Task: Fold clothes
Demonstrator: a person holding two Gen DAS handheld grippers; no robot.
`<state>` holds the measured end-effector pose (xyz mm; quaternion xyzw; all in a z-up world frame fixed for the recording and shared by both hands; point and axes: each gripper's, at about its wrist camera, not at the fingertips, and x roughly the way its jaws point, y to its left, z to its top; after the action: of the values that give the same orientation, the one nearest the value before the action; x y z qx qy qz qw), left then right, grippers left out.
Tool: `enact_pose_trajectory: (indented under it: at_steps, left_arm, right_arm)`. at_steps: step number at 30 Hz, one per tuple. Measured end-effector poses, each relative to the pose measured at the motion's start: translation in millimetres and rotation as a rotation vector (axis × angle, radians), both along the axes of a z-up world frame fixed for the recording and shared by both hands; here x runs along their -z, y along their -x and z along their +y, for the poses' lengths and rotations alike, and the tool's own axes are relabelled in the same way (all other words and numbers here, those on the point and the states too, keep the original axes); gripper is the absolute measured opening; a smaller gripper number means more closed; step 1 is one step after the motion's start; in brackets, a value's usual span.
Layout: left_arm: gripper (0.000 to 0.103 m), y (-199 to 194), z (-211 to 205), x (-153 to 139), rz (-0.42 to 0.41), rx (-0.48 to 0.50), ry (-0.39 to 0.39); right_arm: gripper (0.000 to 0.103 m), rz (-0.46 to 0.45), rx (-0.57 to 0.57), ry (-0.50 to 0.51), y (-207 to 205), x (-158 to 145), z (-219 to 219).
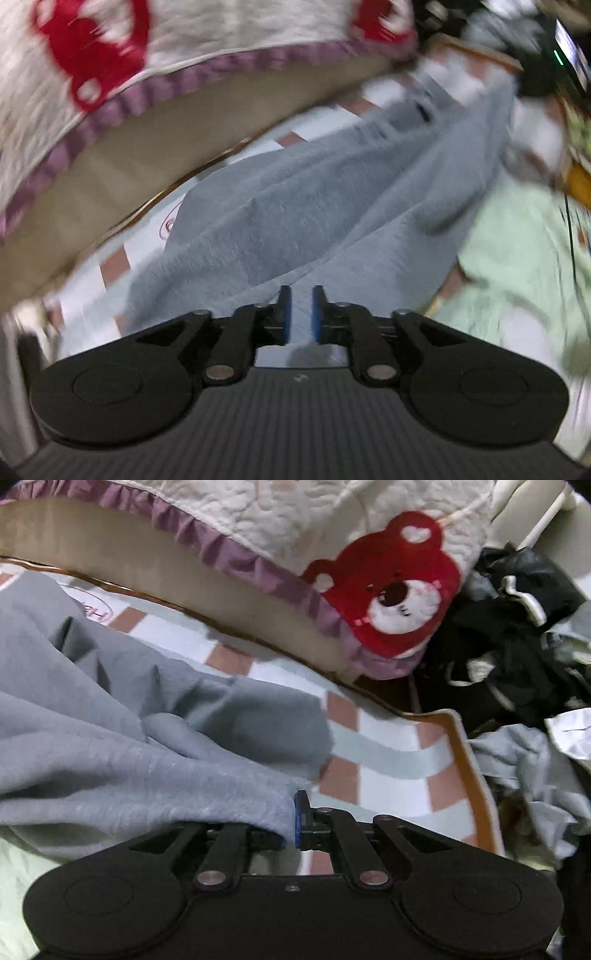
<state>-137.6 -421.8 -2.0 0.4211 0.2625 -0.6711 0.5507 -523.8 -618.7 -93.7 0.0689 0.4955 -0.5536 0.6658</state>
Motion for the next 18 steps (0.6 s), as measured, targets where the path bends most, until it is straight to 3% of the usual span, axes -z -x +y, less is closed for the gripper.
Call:
enact_pose_trajectory:
  at_steps: [3,7,11,12,18]
  left_arm:
    - [0.02,-11.7,-8.1,-15.9,-0.017,0.059,-0.022]
    - [0.024,-21.1,-19.3,-7.9,0.018,-0.008,-0.011]
    - [0.024,-21.7,-19.8,15.3,0.014,-0.09,0.007]
    - [0.024,-23.3,-15.2,21.8,0.01,-0.126,0.009]
    - [0.033,-56.6,29.2,58.0,-0.065,-0.373,0.03]
  right_arm:
    - [0.003,0.04,0.006,0.001,0.4,-14.3,5.9]
    - [0.002,0.143,-0.066,-0.021,-9.7,-55.2,33.8]
    - [0.0,0.259,-0.104,0.027,-3.6,-73.7,51.6]
    - [0.0,0.256,-0.098,0.031,0.3,-74.4,48.4]
    - [0.004,-0.049,-0.054,-0.019,27.8,-42.8,25.6]
